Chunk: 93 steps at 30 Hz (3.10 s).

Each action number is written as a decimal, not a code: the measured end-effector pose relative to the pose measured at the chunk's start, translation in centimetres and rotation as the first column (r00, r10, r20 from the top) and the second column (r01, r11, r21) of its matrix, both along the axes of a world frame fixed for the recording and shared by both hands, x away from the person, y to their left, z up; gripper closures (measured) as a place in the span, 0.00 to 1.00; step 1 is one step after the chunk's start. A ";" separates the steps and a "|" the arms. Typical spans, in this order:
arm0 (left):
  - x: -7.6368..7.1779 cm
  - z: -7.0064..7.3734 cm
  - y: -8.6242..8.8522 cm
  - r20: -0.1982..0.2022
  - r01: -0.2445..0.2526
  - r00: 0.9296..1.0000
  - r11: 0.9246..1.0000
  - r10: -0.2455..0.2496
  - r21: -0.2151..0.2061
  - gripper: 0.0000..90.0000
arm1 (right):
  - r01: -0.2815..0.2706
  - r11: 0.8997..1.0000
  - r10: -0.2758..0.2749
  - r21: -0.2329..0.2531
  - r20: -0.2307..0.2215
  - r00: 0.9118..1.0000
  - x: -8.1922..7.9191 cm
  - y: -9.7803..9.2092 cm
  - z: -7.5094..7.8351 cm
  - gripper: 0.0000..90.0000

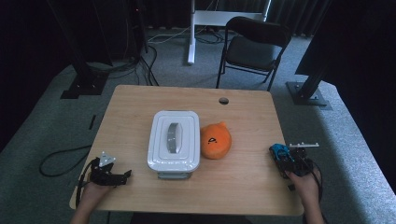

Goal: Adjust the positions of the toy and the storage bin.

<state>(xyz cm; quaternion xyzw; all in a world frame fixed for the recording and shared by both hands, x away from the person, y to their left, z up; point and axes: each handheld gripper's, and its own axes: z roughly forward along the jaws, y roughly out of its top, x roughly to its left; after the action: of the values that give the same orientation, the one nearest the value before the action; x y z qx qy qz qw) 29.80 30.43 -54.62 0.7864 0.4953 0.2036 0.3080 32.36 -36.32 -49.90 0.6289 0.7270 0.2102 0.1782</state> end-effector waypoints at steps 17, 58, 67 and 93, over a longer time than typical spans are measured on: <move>0.0 0.0 0.0 0.000 -0.001 1.000 1.000 0.001 0.001 0.02 | 0.017 1.000 -0.017 -0.014 -0.020 1.000 0.2 2.3 -1.9 0.30; 0.0 0.0 0.0 0.000 -0.004 1.000 1.000 0.004 0.000 0.02 | 0.016 1.000 -0.017 0.023 0.024 1.000 0.4 2.9 -1.3 0.30; 0.0 0.0 0.0 0.000 -0.004 1.000 1.000 0.004 0.000 0.02 | 0.022 1.000 -0.023 0.019 0.029 0.999 0.5 4.9 -1.8 0.30; 0.0 0.0 0.0 0.000 -0.004 1.000 1.000 0.004 0.001 0.02 | -0.045 0.989 0.023 0.138 0.157 0.987 0.6 5.4 1.0 0.13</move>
<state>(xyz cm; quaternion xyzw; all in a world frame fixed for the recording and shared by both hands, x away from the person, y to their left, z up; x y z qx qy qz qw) 29.79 30.41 -54.62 0.7856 0.4966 0.2044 0.3073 32.92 -30.93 -48.94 0.6091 0.7049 0.3125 0.1858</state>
